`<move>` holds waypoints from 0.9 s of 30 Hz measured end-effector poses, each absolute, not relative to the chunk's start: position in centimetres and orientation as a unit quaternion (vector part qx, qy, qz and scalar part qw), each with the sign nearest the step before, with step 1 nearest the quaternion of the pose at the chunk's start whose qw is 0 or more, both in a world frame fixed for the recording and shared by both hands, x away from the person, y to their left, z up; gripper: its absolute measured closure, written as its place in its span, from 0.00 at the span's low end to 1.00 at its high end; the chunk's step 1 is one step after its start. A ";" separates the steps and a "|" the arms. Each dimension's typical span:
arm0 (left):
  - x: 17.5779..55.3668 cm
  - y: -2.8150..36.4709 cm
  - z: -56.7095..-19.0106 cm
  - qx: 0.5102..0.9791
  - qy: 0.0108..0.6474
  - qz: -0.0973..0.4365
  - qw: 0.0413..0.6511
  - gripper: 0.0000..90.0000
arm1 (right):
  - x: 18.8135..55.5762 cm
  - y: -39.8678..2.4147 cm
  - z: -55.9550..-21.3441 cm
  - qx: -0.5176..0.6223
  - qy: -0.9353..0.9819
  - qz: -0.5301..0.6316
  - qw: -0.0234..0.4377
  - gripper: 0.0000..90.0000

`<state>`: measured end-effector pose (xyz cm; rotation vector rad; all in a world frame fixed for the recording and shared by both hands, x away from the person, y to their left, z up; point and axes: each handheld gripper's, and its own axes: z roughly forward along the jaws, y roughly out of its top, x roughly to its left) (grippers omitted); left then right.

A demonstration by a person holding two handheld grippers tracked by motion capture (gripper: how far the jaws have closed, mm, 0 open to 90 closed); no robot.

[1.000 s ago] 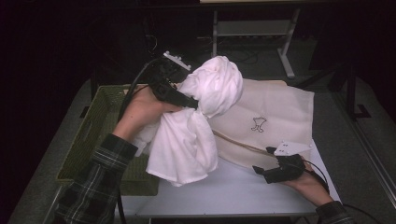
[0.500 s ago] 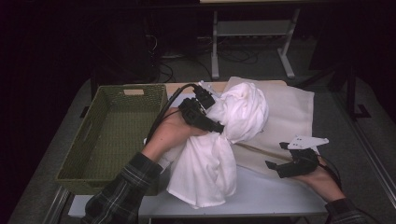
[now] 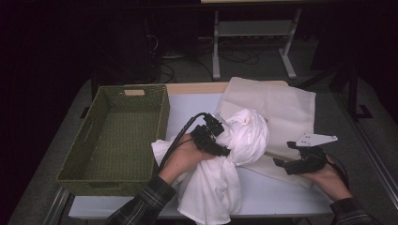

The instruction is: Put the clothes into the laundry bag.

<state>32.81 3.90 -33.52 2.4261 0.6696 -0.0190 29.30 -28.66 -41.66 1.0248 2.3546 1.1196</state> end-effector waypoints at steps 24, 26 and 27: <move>32.8 4.5 -38.9 0.919 0.252 -0.017 0.302 0.73 | 34.4 -28.5 -41.4 0.360 0.845 0.372 0.135 0.21; 32.8 4.5 -39.0 0.920 0.250 -0.017 0.301 0.73 | 35.0 -28.4 -41.7 0.360 0.842 0.380 0.130 0.22; 32.8 4.4 -39.0 0.920 0.249 -0.017 0.300 0.73 | 35.3 -28.3 -41.9 0.360 0.841 0.384 0.129 0.22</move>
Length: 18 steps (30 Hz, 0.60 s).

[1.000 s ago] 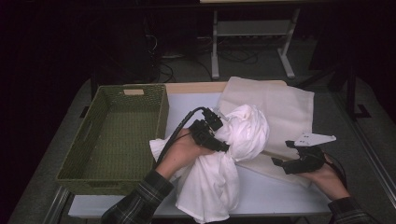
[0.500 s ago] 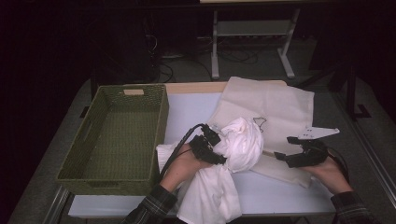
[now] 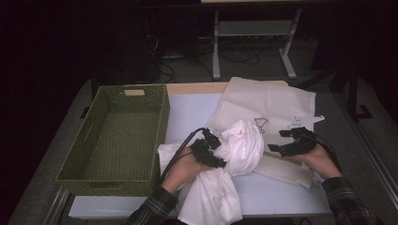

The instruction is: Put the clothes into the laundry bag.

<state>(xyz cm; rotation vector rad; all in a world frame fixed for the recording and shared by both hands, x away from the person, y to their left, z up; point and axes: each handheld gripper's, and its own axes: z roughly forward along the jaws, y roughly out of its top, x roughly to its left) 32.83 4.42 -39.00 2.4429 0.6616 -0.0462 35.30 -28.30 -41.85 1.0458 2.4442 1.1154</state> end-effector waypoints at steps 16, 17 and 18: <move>32.8 4.2 -39.2 0.923 0.245 -0.018 0.296 0.72 | 36.4 -27.0 -44.4 0.354 0.861 0.346 0.115 0.26; 32.8 4.2 -39.2 0.923 0.245 -0.019 0.296 0.73 | 36.4 -26.9 -44.5 0.353 0.862 0.345 0.115 0.26; 32.8 4.2 -39.2 0.923 0.245 -0.019 0.296 0.72 | 36.4 -26.9 -44.6 0.353 0.863 0.344 0.114 0.26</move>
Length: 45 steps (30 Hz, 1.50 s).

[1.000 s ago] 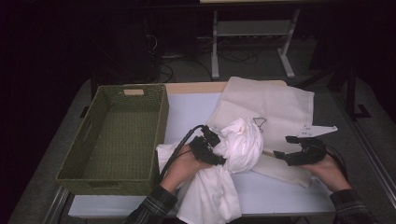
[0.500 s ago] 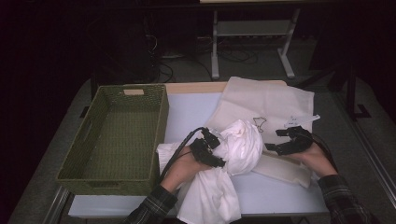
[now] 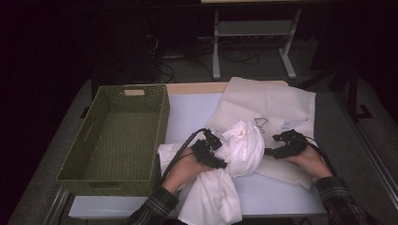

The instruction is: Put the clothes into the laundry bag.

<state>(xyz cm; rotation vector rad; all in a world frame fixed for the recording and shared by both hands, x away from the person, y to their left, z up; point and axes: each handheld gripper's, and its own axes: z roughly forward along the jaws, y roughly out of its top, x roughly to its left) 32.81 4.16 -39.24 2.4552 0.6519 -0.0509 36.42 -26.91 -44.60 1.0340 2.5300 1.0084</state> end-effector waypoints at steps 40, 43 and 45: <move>32.6 3.9 -39.4 0.927 0.238 -0.018 0.289 0.73 | 38.9 -26.7 -42.4 0.397 0.823 0.374 0.159 0.96; 32.5 3.9 -39.3 0.928 0.236 -0.018 0.289 0.73 | 39.4 -26.8 -41.7 0.405 0.812 0.387 0.166 0.96; 32.5 3.9 -39.3 0.928 0.236 -0.019 0.289 0.73 | 39.6 -26.7 -41.2 0.408 0.807 0.391 0.170 0.96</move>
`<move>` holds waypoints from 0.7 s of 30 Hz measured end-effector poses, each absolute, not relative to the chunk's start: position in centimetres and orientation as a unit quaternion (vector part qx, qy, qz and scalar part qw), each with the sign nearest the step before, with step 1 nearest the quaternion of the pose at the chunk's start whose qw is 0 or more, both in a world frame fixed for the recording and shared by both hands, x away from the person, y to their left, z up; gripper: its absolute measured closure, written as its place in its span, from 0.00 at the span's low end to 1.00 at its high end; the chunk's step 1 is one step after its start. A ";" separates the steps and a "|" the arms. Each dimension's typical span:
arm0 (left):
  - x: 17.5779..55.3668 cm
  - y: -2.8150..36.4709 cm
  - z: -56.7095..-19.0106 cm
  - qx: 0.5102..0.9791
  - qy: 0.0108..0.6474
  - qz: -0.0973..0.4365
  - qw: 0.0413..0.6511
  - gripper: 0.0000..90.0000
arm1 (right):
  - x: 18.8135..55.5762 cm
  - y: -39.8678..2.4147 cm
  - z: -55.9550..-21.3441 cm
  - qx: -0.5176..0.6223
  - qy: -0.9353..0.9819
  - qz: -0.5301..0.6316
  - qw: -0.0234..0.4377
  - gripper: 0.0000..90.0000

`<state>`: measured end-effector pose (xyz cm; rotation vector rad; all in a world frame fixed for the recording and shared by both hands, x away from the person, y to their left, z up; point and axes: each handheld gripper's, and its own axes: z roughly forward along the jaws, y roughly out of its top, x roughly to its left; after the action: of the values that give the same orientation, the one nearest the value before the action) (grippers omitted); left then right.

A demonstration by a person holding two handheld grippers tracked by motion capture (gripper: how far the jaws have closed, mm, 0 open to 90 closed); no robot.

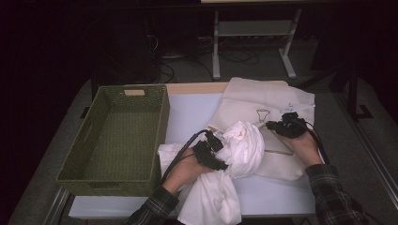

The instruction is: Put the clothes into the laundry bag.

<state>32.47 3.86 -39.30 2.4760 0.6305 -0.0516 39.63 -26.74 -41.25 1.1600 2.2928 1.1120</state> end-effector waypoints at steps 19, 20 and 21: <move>32.3 3.4 -39.4 0.930 0.229 -0.019 0.286 0.73 | 40.5 -26.6 -34.0 0.412 0.756 0.458 0.220 0.96; 32.3 3.4 -39.4 0.930 0.228 -0.018 0.287 0.73 | 40.4 -26.6 -33.7 0.408 0.757 0.461 0.221 0.97; 32.3 3.5 -39.3 0.930 0.227 -0.017 0.287 0.73 | 40.2 -26.5 -33.5 0.404 0.759 0.461 0.221 0.96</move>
<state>32.29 3.45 -39.32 2.4865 0.6079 -0.0467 40.23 -26.52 -33.47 1.1166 2.0970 1.2734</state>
